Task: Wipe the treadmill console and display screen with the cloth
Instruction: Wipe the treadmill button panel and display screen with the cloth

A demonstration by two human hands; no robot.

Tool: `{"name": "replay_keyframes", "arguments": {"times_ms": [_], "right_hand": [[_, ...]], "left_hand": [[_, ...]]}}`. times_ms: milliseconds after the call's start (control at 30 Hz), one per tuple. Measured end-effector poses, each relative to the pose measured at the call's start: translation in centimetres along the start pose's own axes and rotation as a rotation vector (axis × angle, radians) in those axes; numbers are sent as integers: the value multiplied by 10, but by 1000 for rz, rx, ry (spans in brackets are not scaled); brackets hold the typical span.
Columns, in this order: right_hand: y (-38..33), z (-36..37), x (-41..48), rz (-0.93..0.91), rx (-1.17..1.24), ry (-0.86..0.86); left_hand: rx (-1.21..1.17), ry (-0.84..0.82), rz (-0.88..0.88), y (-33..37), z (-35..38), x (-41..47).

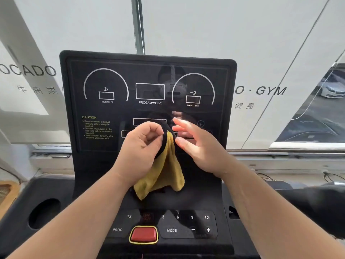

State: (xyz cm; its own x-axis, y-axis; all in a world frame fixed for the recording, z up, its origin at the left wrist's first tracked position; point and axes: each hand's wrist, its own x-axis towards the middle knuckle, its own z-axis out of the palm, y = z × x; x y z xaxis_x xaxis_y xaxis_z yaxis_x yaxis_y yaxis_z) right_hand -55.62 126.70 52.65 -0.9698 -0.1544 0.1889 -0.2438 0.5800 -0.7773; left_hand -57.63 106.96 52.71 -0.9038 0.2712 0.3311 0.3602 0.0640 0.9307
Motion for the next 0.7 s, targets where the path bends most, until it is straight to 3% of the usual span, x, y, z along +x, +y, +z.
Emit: {"name": "replay_keyframes", "arguments": {"times_ms": [133, 267, 367, 567, 700], "right_hand": [[-9, 9, 7, -6, 84, 31], [-17, 18, 11, 47, 112, 97], [-11, 24, 14, 79, 96, 144], [-6, -10, 14, -7, -80, 110], [-5, -46, 31, -86, -248, 293]], "left_hand": [[-280, 95, -171, 2, -6, -1], [-237, 131, -285, -4, -6, -6], [-129, 61, -336, -15, -5, -6], [124, 15, -201, -20, 5, 19], [205, 41, -44, -3, 21, 54]]}}
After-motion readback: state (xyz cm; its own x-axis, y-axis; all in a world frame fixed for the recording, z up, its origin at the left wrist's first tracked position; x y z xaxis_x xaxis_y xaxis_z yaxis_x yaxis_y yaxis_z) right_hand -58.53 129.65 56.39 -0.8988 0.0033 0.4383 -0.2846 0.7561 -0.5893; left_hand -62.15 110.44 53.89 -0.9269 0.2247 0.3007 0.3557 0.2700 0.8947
